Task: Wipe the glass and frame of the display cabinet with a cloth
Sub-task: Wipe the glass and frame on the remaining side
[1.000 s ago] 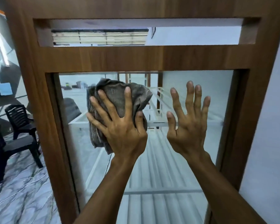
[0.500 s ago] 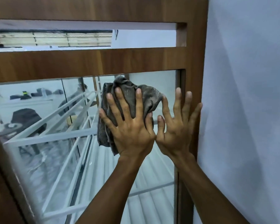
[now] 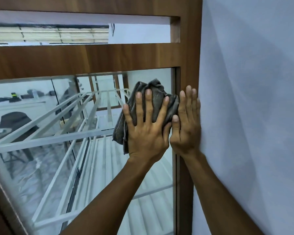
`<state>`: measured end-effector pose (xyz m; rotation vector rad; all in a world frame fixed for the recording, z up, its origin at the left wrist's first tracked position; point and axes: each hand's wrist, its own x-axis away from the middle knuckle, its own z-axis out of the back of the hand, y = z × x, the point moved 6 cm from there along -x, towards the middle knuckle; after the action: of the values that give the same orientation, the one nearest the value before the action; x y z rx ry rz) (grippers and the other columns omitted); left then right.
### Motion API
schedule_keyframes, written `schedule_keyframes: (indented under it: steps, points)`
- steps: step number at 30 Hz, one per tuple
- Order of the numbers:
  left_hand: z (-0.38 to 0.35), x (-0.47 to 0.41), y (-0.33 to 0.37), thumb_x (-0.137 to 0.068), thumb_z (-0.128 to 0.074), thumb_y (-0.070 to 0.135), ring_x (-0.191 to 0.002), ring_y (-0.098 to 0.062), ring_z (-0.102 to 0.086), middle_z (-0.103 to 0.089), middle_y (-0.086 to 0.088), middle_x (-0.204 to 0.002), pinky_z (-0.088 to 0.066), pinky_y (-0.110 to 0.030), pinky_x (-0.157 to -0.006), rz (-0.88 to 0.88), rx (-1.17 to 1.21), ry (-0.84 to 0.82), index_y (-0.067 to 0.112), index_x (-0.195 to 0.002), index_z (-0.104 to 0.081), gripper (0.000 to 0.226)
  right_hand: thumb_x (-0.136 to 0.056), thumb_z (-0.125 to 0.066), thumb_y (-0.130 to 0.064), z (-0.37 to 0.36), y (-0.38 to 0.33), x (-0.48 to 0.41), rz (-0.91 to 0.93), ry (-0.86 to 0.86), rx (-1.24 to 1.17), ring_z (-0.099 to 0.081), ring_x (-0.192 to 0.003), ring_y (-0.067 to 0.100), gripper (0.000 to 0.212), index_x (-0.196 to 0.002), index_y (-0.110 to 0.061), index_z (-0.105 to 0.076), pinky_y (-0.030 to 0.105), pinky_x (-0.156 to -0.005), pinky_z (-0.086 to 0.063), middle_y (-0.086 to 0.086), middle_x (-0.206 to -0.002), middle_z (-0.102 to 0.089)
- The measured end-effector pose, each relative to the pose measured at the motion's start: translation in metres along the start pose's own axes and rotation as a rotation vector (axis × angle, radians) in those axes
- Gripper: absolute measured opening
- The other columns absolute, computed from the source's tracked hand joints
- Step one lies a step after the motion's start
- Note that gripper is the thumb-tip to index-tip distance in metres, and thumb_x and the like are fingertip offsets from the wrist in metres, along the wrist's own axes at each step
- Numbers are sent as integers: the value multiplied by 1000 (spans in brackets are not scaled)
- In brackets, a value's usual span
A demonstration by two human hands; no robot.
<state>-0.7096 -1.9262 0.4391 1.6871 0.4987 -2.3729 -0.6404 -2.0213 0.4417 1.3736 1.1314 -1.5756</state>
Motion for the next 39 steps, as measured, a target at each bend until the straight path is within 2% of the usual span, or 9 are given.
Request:
schedule_keyframes:
  steps: [5, 8, 12, 17, 21, 25, 33, 37, 39]
  points:
    - [3, 2, -5, -108, -33, 50, -161, -35, 0, 0, -14, -172, -1, -62, -128, -31, 13, 11, 27, -166, -25, 63, -104, -42, -18, 0, -1, -1, -11, 11, 58, -18, -156, 37, 57, -156, 2, -31, 48, -129, -14, 24, -164, -27]
    - [4, 3, -6, -107, -37, 49, -161, -35, -5, -4, -14, -172, 1, -60, -129, -40, 23, 20, 26, -166, -27, 64, -104, -46, -18, -1, -2, -2, -25, 11, 63, -18, -157, 36, 57, -156, -1, -32, 46, -130, -13, 23, -165, -27]
    - [5, 4, -8, -106, -42, 51, -161, -35, -6, -6, -14, -173, 2, -58, -129, -50, 18, 19, 25, -166, -27, 67, -107, -42, -20, -1, -2, -2, 21, 7, 95, -17, -157, 37, 51, -156, -8, -36, 48, -129, -14, 25, -164, -27]
    - [3, 4, -1, -107, -35, 52, -161, -37, 1, -6, -17, -174, 5, -61, -128, -75, -24, -30, 24, -167, -21, 68, -105, -42, -13, 0, -1, 0, 31, 31, 49, -14, -157, 33, 52, -157, -12, -32, 48, -129, -14, 25, -164, -27]
    - [5, 5, -11, -107, -35, 53, -162, -34, 0, -9, -15, -174, 4, -57, -129, -132, -19, -45, 25, -167, -23, 67, -100, -48, -3, 3, 0, 0, 31, -8, -6, -15, -156, 35, 51, -151, -7, -46, 48, -129, -11, 27, -163, -27]
    - [8, 6, -13, -105, -42, 54, -162, -33, -2, -10, -14, -174, 5, -56, -129, -121, -8, -42, 25, -166, -25, 69, -102, -48, -3, 4, 1, -1, 37, -54, -20, -13, -156, 36, 48, -150, -4, -48, 49, -129, -10, 29, -163, -25]
    - [10, 16, -22, -105, -49, 51, -162, -33, -6, -14, -15, -173, 3, -55, -130, -167, -28, -12, 22, -164, -31, 69, -102, -45, -13, 1, 0, 0, 18, -54, 69, -13, -157, 40, 50, -153, -8, -46, 50, -129, -11, 26, -165, -22]
    - [19, 20, -41, -104, -47, 54, -162, -32, -5, -15, -15, -172, 0, -57, -130, 20, -29, 32, 25, -163, -34, 68, -103, -45, -24, -2, -11, -2, -19, -53, 98, -9, -158, 38, 55, -156, -10, -41, 52, -129, -8, 27, -166, -19]
    - [22, 22, -44, -103, -48, 54, -162, -33, -4, -14, -16, -172, -2, -58, -129, 4, -18, 32, 24, -164, -33, 69, -103, -42, -28, -8, -24, -2, -42, -34, 124, -9, -158, 38, 56, -156, -11, -40, 57, -128, -5, 26, -166, -19]
